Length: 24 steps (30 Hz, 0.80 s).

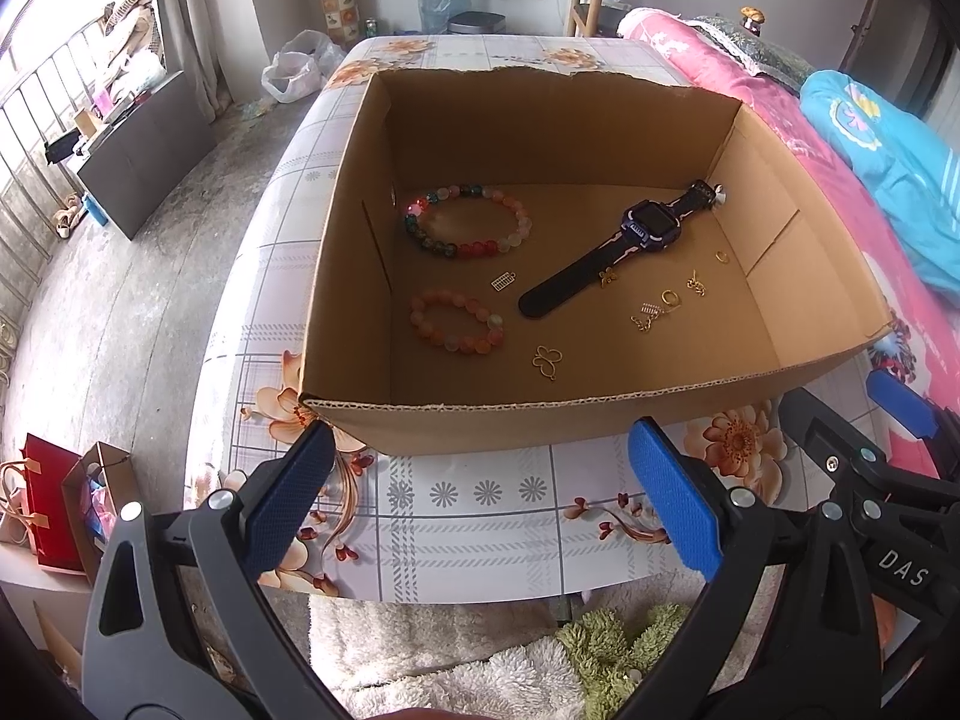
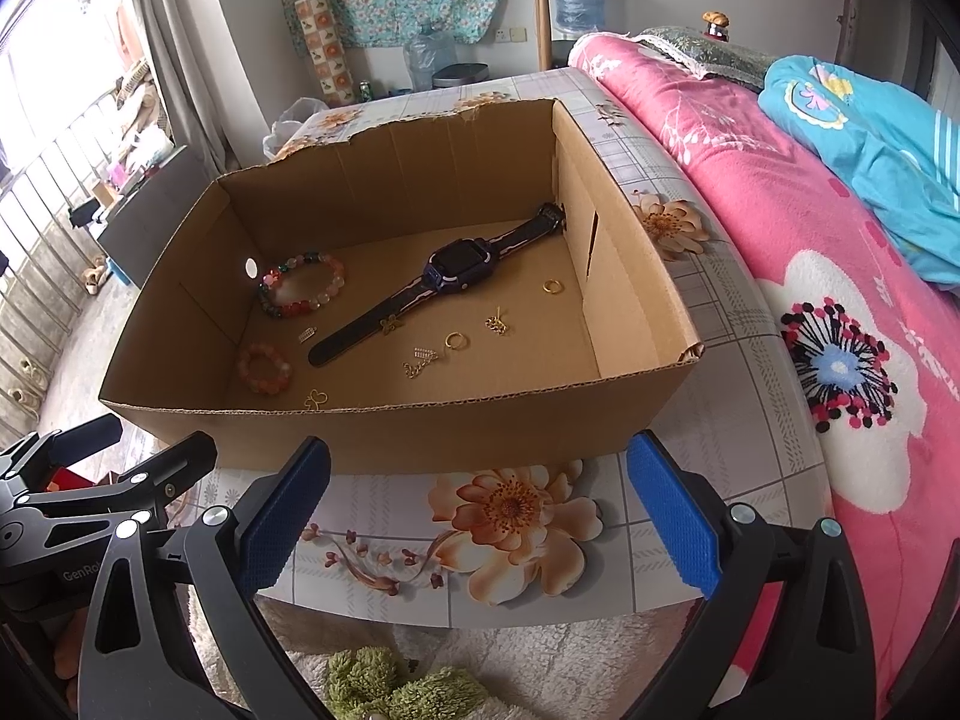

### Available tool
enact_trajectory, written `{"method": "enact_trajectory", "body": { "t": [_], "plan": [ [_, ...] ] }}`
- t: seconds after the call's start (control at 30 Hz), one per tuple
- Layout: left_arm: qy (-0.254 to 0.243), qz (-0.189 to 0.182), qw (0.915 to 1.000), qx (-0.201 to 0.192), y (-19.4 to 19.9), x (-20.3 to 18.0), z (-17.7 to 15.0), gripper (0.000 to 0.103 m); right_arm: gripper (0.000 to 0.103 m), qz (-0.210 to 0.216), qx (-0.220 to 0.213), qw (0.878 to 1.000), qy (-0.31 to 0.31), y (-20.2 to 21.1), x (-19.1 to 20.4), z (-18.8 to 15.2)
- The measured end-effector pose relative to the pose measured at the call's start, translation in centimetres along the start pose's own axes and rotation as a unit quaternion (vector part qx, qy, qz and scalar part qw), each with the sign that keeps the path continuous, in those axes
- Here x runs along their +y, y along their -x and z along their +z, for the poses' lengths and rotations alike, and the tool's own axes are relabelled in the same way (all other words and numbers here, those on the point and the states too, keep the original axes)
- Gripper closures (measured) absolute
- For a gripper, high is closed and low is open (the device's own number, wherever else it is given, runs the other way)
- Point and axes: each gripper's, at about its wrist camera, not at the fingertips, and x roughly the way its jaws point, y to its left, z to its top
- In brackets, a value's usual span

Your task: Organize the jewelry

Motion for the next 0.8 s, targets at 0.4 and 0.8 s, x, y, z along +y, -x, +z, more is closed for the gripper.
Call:
{"method": "enact_trajectory", "body": {
  "t": [0.4, 0.8],
  "plan": [
    [0.000, -0.001, 1.0000, -0.001, -0.03, 0.08, -0.09, 0.008, 0.007, -0.003, 0.000, 1.000, 0.000, 0.06, 0.18, -0.19],
    [0.001, -0.002, 1.0000, -0.002, -0.02, 0.10, -0.09, 0.008, 0.007, -0.003, 0.001, 1.000, -0.001, 0.13, 0.19, -0.20]
  ]
}}
